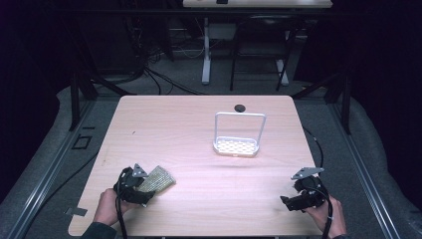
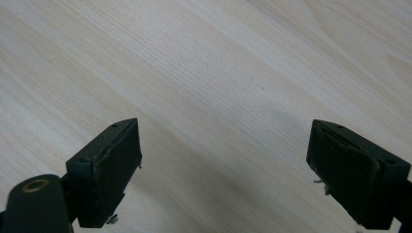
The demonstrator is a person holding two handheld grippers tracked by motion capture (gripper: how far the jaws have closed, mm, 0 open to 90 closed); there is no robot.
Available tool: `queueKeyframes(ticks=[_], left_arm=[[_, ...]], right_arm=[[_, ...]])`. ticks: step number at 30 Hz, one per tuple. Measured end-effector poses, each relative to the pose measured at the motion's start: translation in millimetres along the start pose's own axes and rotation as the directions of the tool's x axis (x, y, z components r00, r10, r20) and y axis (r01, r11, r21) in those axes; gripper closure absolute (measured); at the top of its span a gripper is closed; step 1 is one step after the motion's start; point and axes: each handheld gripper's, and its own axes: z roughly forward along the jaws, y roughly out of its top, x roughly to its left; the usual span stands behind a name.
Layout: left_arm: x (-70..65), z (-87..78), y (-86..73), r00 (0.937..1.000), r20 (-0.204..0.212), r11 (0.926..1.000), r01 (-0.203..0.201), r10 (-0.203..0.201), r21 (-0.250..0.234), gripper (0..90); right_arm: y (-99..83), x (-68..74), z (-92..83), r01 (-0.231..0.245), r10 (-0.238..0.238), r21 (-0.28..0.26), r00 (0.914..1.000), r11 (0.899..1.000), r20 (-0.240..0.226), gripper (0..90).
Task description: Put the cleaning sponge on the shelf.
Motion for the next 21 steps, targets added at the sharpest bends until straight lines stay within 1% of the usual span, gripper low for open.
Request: queueKeyframes(ticks=[4,6,7,9,11,14,18,19,20,21], left_arm=[[0.9,-3.0,0.6,0.9998,0.009,0.9996,0.018,-0.018,-0.022,39.3],[0.8,-5.1,1.5,0.9994,0.021,0.9991,0.027,-0.026,-0.033,39.2],[0.3,-6.2,2.2,0.9995,0.016,0.9989,0.028,-0.028,-0.037,39.1],[-0.6,-8.0,3.4,0.9995,0.015,0.9986,0.027,-0.027,-0.045,39.1],[-1.7,-9.1,4.0,0.9996,0.013,0.9984,0.027,-0.026,-0.049,39.0],[-3.1,-9.9,4.9,0.9997,0.015,0.9984,0.019,-0.019,-0.053,38.7],[-7.1,-11.7,7.6,0.9996,0.023,0.9972,0.015,-0.013,-0.073,38.3],[-8.1,-12.4,8.5,0.9997,0.025,0.9975,0.009,-0.008,-0.071,38.3],[-9.6,-12.2,9.2,0.9996,0.027,0.9968,0.01,-0.008,-0.079,38.3],[-10.5,-12.8,10.2,0.9997,0.026,0.9973,0.0,0.002,-0.073,38.3]], right_arm=[[-0.3,-0.9,-0.1,0.001,-0.001,0.0,1.0,1.0,0.005,11.8],[-0.4,-0.9,-0.2,-0.001,0.001,-0.002,1.0,1.0,0.004,11.8],[-0.4,-1.1,-0.3,0.0,0.0,0.0,1.0,1.0,0.007,11.8],[-0.6,-0.9,0.2,-0.001,0.001,-0.005,1.0,1.0,0.006,11.8],[-0.4,-0.7,-0.1,-0.001,0.001,0.001,1.0,1.0,0.006,11.8],[-0.2,-0.8,0.0,0.002,-0.002,0.001,1.0,1.0,0.008,11.8],[-0.3,-0.9,0.5,0.0,0.0,0.002,1.0,1.0,0.009,12.8],[-0.4,-1.3,0.7,-0.002,0.002,0.009,0.9999,1.0,0.011,12.8],[-0.4,-1.3,0.7,-0.002,0.002,0.009,0.9999,1.0,0.011,12.8],[-0.4,-1.3,1.1,-0.002,0.002,0.007,0.9999,1.0,0.013,12.7]])
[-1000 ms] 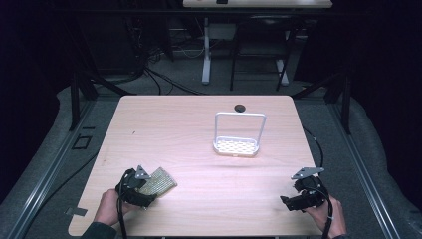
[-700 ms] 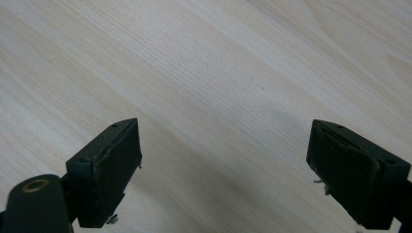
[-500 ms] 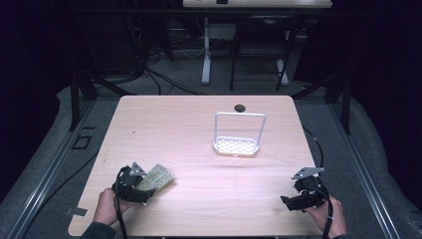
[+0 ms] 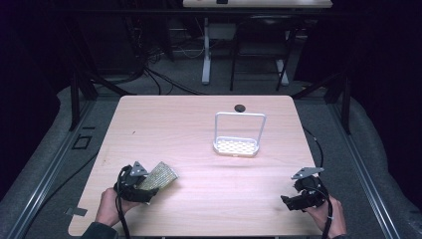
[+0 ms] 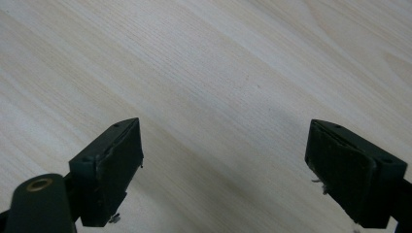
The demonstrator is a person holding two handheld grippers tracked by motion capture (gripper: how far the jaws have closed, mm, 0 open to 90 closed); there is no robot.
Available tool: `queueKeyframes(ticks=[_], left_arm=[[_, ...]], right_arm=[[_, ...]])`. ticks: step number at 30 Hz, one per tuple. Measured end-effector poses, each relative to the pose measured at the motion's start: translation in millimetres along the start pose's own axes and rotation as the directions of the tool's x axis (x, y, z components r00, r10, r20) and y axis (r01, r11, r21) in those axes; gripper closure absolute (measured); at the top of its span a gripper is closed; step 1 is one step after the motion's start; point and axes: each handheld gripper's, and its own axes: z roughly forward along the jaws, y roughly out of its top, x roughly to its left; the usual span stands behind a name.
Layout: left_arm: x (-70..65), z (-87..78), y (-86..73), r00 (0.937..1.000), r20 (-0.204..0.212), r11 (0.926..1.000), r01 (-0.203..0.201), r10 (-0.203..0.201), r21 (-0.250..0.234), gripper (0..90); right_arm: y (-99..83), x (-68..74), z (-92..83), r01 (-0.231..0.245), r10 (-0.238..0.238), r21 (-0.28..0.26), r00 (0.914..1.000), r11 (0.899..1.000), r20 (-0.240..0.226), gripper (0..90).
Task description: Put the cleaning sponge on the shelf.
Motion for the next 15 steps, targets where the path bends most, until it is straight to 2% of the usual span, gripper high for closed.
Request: queueKeyframes(ticks=[15], left_arm=[[-17.3,2.5,10.2,0.9986,0.031,0.999,-0.043,0.043,-0.011,38.2]], right_arm=[[0.2,0.0,-0.4,0.007,-0.007,0.001,1.0,1.0,0.001,12.5]])
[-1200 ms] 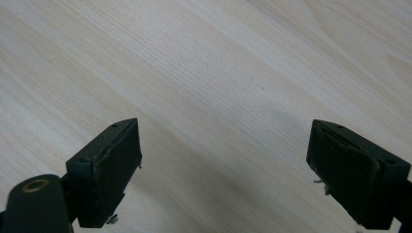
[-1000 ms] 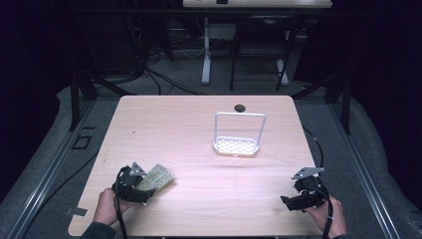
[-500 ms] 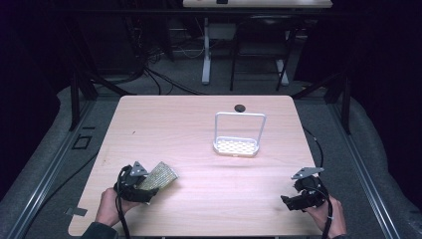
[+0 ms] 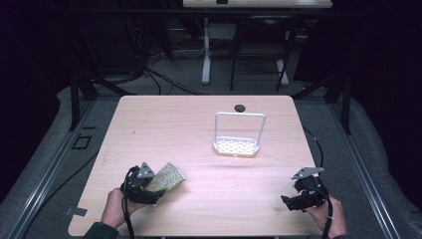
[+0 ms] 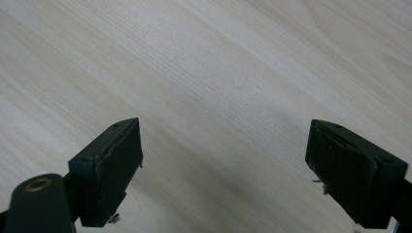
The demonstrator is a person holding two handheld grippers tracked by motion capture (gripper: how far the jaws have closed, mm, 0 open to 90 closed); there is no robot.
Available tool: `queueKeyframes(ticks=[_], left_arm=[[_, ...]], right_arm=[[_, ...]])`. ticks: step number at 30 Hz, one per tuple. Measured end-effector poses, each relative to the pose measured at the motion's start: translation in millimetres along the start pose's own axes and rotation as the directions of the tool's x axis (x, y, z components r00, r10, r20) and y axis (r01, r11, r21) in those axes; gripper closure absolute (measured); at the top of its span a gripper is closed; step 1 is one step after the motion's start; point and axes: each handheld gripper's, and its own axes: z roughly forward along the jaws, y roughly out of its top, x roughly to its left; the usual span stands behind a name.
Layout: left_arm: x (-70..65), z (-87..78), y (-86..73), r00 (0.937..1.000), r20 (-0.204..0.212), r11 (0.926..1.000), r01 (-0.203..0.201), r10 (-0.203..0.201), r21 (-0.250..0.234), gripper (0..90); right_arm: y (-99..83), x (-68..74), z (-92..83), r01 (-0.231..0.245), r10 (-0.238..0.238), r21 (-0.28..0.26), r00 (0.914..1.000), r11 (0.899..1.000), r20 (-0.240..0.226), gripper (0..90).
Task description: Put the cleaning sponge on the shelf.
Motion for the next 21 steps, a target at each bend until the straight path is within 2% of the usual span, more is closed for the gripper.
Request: queueKeyframes(ticks=[21], left_arm=[[-27.0,3.2,22.9,0.9971,0.025,0.9968,-0.07,0.071,-0.037,38.3]], right_arm=[[1.2,1.7,-1.0,0.008,-0.008,-0.004,1.0,1.0,0.005,12.6]])
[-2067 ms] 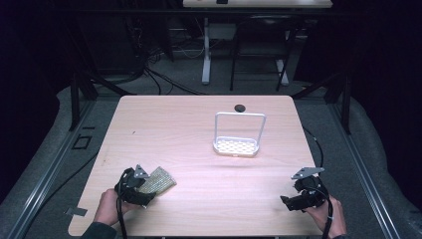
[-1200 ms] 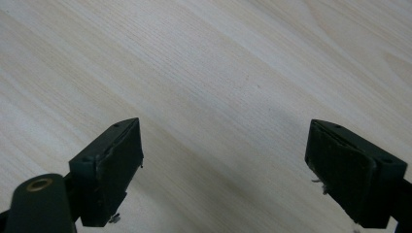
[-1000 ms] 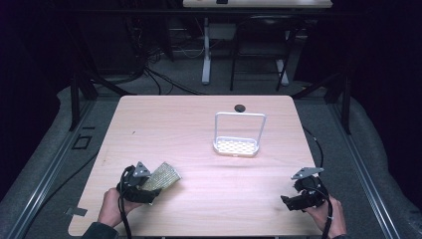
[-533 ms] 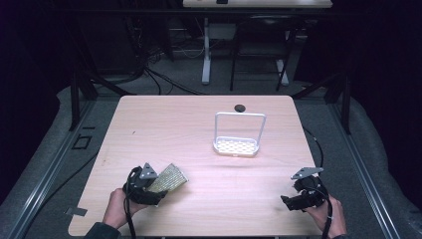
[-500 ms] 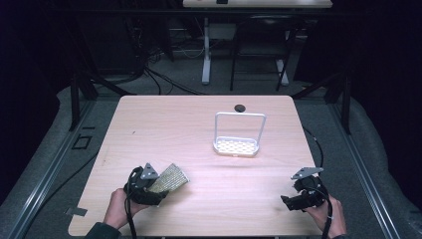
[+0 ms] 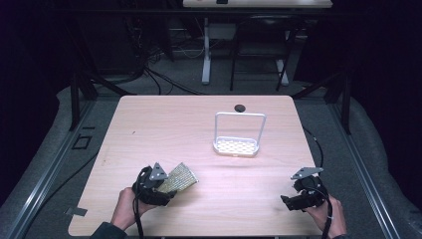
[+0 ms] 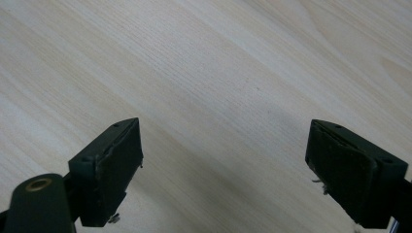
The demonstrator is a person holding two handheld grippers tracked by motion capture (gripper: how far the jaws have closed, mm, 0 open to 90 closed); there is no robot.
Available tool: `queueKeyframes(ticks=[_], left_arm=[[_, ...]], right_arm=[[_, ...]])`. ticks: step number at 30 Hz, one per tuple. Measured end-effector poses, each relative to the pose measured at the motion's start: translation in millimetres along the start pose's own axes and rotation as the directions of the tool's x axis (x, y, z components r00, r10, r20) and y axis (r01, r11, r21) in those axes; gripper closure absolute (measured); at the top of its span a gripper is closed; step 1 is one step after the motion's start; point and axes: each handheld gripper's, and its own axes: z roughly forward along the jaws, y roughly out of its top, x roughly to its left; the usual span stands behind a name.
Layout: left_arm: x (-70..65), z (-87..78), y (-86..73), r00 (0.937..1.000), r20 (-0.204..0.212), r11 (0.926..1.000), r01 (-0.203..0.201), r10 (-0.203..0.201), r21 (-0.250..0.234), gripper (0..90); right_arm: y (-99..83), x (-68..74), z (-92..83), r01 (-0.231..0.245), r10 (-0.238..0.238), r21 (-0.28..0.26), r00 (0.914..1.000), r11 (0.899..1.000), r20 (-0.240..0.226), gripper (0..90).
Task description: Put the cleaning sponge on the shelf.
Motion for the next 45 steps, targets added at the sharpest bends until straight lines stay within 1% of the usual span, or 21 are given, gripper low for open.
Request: queueKeyframes(ticks=[6,12,15,20,21,24,32,34,40,42,43,45], left_arm=[[-1.2,1.3,6.4,0.9999,-0.005,0.9999,-0.01,0.01,-0.008,38.3],[1.5,5.6,12.7,0.9999,-0.008,0.9999,-0.007,0.007,-0.008,38.3],[2.6,9.0,16.2,0.9999,-0.009,1.0,-0.007,0.007,0.0,38.3],[4.5,13.0,22.2,1.0,-0.004,1.0,-0.002,0.002,-0.005,38.4],[4.9,13.4,23.5,0.9999,-0.008,1.0,-0.006,0.006,-0.006,38.4],[5.1,15.2,27.2,1.0,-0.003,0.9999,-0.007,0.007,-0.01,38.5],[2.7,21.4,36.6,0.9996,0.001,0.9996,-0.027,0.027,-0.009,38.5],[2.4,22.7,39.8,0.9993,0.0,0.9993,-0.037,0.037,-0.007,38.5],[3.5,28.0,52.4,0.9992,0.004,0.999,-0.039,0.04,-0.021,38.5],[3.6,30.4,56.7,0.9992,0.011,0.999,-0.037,0.038,-0.024,38.5],[3.1,31.5,58.6,0.9993,0.005,0.9989,-0.038,0.038,-0.027,38.5],[2.2,33.7,62.2,0.9991,0.009,0.9988,-0.04,0.041,-0.028,38.5]], right_arm=[[0.2,0.2,-0.2,0.004,-0.004,0.001,1.0,1.0,0.003,12.6],[0.6,1.0,-0.4,0.0,0.0,0.004,1.0,1.0,-0.001,12.6],[0.7,1.3,-0.2,0.004,-0.004,0.005,1.0,1.0,0.001,12.6],[0.7,1.4,0.0,0.007,-0.007,0.005,1.0,1.0,0.001,12.6],[0.6,1.3,0.0,0.006,-0.006,0.005,1.0,1.0,0.001,12.6],[0.5,1.3,0.0,0.004,-0.004,0.005,1.0,1.0,0.001,12.6],[0.5,1.6,0.3,0.01,-0.01,0.008,0.9999,1.0,0.0,12.6],[0.5,1.8,0.5,0.011,-0.011,0.006,0.9999,1.0,0.0,12.6],[1.0,3.5,-0.9,0.018,-0.018,0.002,0.9998,1.0,0.002,12.7],[1.0,4.5,-0.9,0.022,-0.022,0.003,0.9998,1.0,0.002,12.7],[1.1,4.9,-0.8,0.023,-0.023,0.002,0.9997,1.0,-0.001,12.7],[1.2,5.2,-1.1,0.025,-0.025,0.003,0.9997,1.0,-0.004,12.8]])
